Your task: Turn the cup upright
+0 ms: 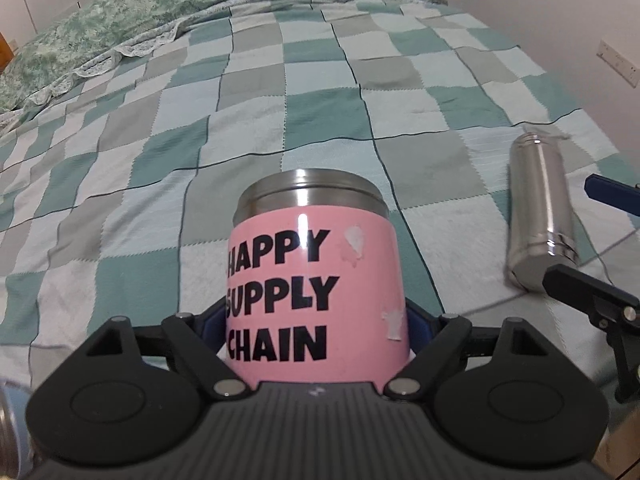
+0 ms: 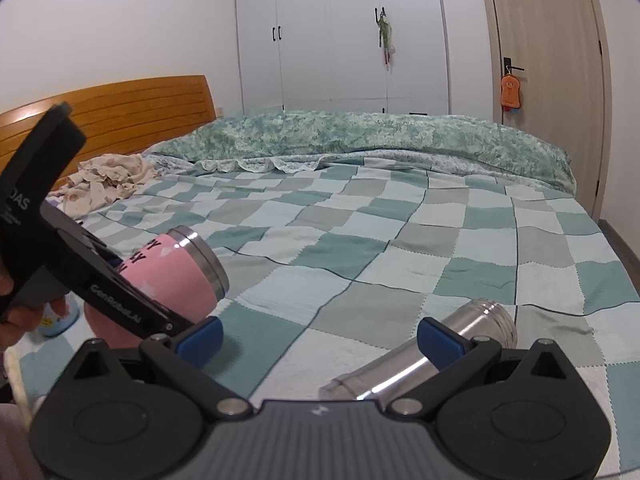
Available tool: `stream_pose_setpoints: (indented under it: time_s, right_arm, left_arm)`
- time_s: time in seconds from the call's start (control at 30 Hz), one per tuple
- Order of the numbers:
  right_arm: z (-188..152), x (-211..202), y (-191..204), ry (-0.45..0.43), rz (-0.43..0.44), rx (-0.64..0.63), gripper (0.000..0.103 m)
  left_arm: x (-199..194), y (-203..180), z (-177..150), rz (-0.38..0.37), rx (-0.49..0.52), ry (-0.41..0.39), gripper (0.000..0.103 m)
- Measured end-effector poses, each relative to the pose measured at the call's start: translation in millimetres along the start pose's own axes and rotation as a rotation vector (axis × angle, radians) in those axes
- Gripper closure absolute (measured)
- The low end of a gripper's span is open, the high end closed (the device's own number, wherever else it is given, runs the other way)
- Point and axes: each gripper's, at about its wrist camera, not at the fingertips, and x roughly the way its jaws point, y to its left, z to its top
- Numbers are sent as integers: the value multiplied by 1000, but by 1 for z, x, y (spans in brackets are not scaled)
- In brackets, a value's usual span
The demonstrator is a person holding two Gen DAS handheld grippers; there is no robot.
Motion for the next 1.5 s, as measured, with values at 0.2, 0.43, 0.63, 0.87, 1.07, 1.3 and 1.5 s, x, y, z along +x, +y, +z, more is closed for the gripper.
stream_pose_setpoints:
  time_s: [0.2, 0.43, 0.63, 0.87, 1.07, 1.3, 1.5]
  right_arm:
    - [2, -31, 31, -19, 14, -17, 0]
    - [-13, -58, 68, 5, 44, -29, 0]
    - [-42, -74, 83, 66, 40, -16, 0]
    - [-71, -97, 82, 117, 5, 6, 0]
    - [-78, -102, 77, 130, -22, 26, 0]
    - [-68, -100, 85, 126, -17, 30, 0]
    - [-53, -100, 107, 104, 1, 11, 0]
  left_arm:
    - [-52, 9, -31, -11, 10, -22, 17]
    - [-81, 9, -87, -35, 25, 37, 17]
    - [-60, 8, -112, -46, -18, 78, 17]
    - [-24, 1, -115, -43, -49, 91, 17]
    - [-25, 0, -115, -52, -33, 76, 17]
    - [-66, 18, -115, -94, -51, -67, 0]
    - [-123, 49, -137, -52, -38, -275, 0]
